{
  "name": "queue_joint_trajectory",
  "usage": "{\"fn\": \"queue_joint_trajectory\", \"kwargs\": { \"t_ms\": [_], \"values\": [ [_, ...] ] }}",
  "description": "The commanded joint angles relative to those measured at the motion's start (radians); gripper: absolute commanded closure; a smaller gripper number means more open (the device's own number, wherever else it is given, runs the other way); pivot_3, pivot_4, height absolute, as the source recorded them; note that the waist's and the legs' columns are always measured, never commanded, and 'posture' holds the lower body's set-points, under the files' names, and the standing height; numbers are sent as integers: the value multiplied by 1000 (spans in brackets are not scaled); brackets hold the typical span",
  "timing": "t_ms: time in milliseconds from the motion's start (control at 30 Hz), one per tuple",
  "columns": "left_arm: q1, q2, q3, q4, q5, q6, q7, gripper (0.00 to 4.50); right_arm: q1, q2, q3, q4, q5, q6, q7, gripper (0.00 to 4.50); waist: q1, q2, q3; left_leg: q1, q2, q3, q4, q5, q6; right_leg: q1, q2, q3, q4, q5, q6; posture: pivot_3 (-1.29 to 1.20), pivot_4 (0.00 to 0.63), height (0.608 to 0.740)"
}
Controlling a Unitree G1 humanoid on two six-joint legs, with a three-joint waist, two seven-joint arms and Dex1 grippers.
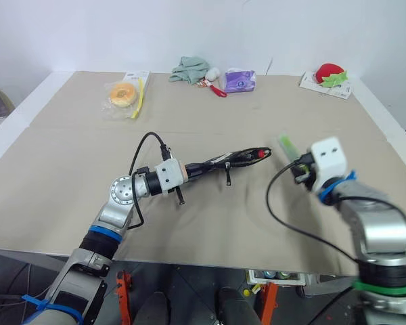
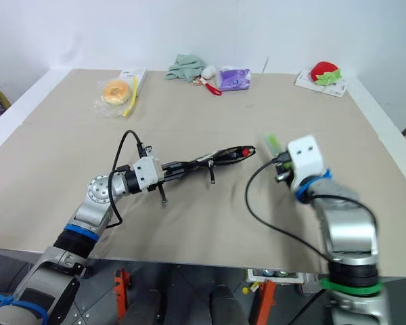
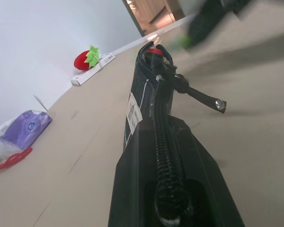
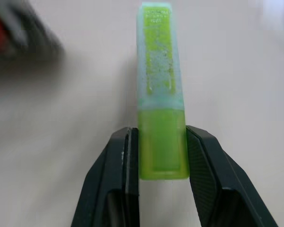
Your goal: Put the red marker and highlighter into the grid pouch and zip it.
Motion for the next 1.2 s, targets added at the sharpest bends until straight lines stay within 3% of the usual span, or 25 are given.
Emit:
{"fn": "queue_joint_trajectory", "kwargs": {
  "t_ms": [33, 200, 367, 867, 1200],
  "values": [
    [-18, -3, 22, -5, -8, -20, 6, 4500, -24, -97, -33, -6, 95, -260, 235, 3465, -3, -1, 0, 0, 0, 0, 0, 0, 0, 0, 0, 0, 0, 0, 0, 0, 150, 740],
    [-25, -7, 23, 9, -4, -29, 3, 4500, -35, -304, 39, 45, 131, -362, 517, 3465, 1, -1, 0, 0, -1, 0, 0, 0, 1, 0, -1, 0, -1, 3, -6, 0, 150, 740],
    [-25, -8, 25, 11, -2, -35, 9, 4500, -77, -346, 131, 110, 62, -446, 548, 3465, -1, -1, 0, 0, 0, 0, 1, 0, 1, 1, -1, 0, -2, 3, -3, 0, 150, 740],
    [-14, -15, 15, -22, 0, -22, 8, 4500, -288, -213, 377, 295, -184, -718, 543, 3465, 0, -1, 0, 0, 0, 0, 0, 1, -1, 0, -1, 0, -2, 6, -6, 0, 150, 740],
    [-6, -21, 10, -49, 0, 1, 9, 4500, -356, -97, 438, 316, -260, -806, 532, 3465, 1, -1, 0, -1, -1, 0, 0, 1, -1, 0, -1, 0, -2, 6, -7, 0, 150, 740]
  ]
}}
